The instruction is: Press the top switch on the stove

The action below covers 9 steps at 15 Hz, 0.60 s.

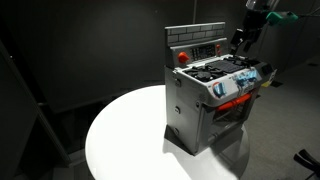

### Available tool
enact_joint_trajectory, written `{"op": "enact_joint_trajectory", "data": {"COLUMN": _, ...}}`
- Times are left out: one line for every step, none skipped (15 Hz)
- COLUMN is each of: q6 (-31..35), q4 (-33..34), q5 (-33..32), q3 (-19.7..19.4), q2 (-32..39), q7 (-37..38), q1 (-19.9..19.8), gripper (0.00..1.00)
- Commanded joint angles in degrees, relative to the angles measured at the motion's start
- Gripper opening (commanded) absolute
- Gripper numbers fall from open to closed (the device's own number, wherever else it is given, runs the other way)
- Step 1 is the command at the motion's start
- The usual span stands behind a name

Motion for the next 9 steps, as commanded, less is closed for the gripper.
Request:
{"op": "enact_joint_trajectory", "data": {"q6": -4.7, "q4": -5.6, "q5": 1.9, "q3": -0.2, "q2": -7.1, "q7": -4.0, "q1": -1.0, "gripper": 1.0}}
{"op": "enact_joint_trajectory", "data": {"q6": -5.8, "q4": -6.5, "q5": 1.5, "q3": -0.4, "q2": -8.3, "q7": -4.1, "q1": -1.1, "gripper": 1.0}}
{"op": "enact_joint_trajectory", "data": {"q6": -7.1, "q4": -7.3, "q5": 1.3, "q3": -0.6, "q2": -9.5, "q7": -4.3, "q1": -1.1, "gripper": 1.0}}
{"op": "enact_joint_trajectory", "data": {"q6": -8.1, "q4": -8.0, "q5": 1.2, "q3": -0.9, "q2": -10.4, "q7": -4.5, "q1": -1.2, "gripper": 1.0}}
{"op": "enact_joint_trajectory", "data": {"q6": -8.9, "q4": -8.7, "q5": 1.1, "q3": -1.1, "q2": -11.3, "q7": -4.8, "q1": -1.1, "gripper": 1.0}}
{"op": "enact_joint_trajectory", "data": {"q6": -9.4, "q4": -9.3, "q5": 1.1, "q3": -1.2, "q2": -11.8, "q7": -5.4, "q1": -1.1, "gripper": 1.0}}
{"op": "enact_joint_trajectory", "data": {"q6": -8.2, "q4": -7.2, "q5": 0.6, "q3": -0.9, "q2": -9.3, "q7": -3.1, "q1": -0.8, "gripper": 1.0}}
{"op": "enact_joint_trajectory", "data": {"q6": -8.3, "q4": -7.6, "q5": 0.6, "q3": -0.9, "q2": -9.8, "q7": -3.2, "q1": -0.8, "gripper": 1.0}}
{"op": "enact_joint_trajectory", "data": {"q6": -8.3, "q4": -7.6, "q5": 0.6, "q3": -0.9, "q2": -9.8, "q7": -3.2, "q1": -0.8, "gripper": 1.0}}
